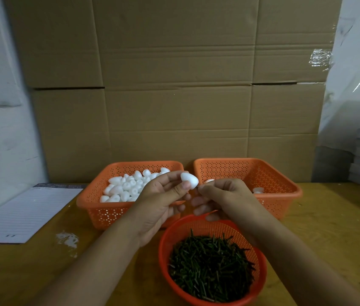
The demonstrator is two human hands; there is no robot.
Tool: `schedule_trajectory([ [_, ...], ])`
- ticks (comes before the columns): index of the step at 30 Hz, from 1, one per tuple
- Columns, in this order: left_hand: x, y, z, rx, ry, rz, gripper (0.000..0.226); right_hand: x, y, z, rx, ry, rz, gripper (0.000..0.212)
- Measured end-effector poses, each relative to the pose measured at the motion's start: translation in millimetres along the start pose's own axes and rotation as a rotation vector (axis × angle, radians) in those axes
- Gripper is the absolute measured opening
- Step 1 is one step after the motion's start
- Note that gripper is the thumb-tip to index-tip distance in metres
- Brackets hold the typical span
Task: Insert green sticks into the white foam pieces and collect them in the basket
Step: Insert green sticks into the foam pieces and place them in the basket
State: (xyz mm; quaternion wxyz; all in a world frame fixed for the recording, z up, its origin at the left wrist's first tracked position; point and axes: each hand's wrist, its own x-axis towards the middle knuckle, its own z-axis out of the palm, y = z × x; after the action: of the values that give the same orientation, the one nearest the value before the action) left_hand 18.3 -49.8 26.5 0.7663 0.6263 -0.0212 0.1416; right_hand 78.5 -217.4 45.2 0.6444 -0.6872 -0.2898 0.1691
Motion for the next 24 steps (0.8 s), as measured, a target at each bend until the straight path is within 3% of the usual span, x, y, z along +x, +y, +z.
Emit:
schedule_trajectory([
  [10, 1.2, -1.9, 0.9, -0.065, 0.062, -0.009, 0.050, 2.8, 3.8, 2.8, -0.122, 0.134, -0.143, 0.013],
  [24, 1.2, -0.7, -3.8, -0.011, 0.019, 0.000, 0.048, -0.8, 0.8, 3.9, -0.065, 0.074, -0.128, 0.016],
])
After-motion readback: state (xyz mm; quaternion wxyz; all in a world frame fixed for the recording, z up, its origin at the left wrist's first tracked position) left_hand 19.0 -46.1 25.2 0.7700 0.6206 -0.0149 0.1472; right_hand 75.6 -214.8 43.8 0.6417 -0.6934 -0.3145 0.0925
